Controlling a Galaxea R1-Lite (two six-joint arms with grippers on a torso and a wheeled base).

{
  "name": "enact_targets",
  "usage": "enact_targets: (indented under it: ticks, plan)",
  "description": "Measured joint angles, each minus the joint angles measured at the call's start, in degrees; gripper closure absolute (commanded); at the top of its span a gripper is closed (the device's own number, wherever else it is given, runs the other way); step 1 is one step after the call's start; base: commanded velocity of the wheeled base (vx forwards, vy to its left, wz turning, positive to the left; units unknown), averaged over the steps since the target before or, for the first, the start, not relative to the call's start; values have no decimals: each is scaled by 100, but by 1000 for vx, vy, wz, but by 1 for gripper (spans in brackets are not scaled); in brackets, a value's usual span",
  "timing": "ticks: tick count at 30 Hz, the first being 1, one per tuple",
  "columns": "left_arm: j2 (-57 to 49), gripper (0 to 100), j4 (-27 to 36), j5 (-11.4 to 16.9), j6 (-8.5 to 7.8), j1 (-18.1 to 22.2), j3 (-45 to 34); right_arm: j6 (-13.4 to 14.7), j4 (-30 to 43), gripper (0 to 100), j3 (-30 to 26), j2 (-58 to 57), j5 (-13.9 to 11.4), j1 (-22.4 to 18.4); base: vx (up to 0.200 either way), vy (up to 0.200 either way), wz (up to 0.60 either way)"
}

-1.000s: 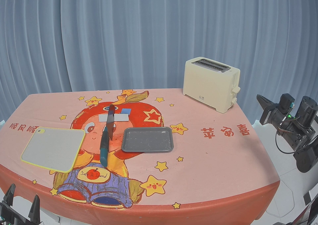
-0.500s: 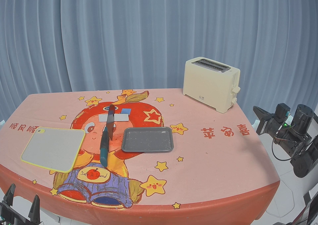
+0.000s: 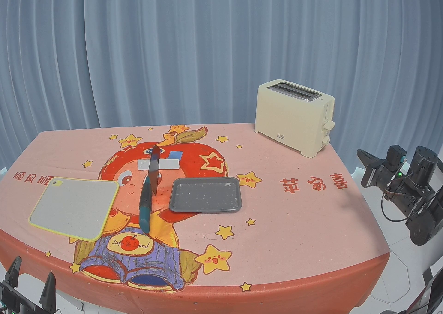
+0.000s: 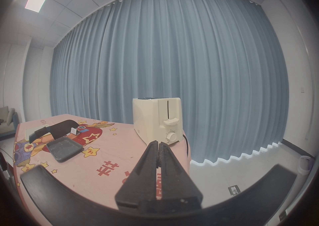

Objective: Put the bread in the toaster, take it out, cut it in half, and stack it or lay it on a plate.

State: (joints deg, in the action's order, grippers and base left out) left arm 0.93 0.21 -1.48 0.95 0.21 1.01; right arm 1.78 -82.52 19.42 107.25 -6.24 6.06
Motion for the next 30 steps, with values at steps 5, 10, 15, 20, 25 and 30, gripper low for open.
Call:
enact_targets:
  ticks: [5,10,15,20,25,30]
  plan:
    - [0,0,0,0,-2,1,0,-45,0,100,84,7,-424,-188,0,0,0]
    - [0,0,0,0,-2,4,0,-127,65,100,240,24,-497,-356,0,0,0]
    - [0,0,1,0,-5,4,0,-138,108,100,395,77,-629,-438,0,0,0]
    - [0,0,1,0,-2,4,0,-143,112,100,511,232,-692,-527,0,0,0]
    - [0,0,1,0,-2,1,0,-143,117,100,591,358,-733,-566,0,0,0]
    - [0,0,1,2,-2,4,0,-135,119,100,629,411,-856,-575,0,0,0]
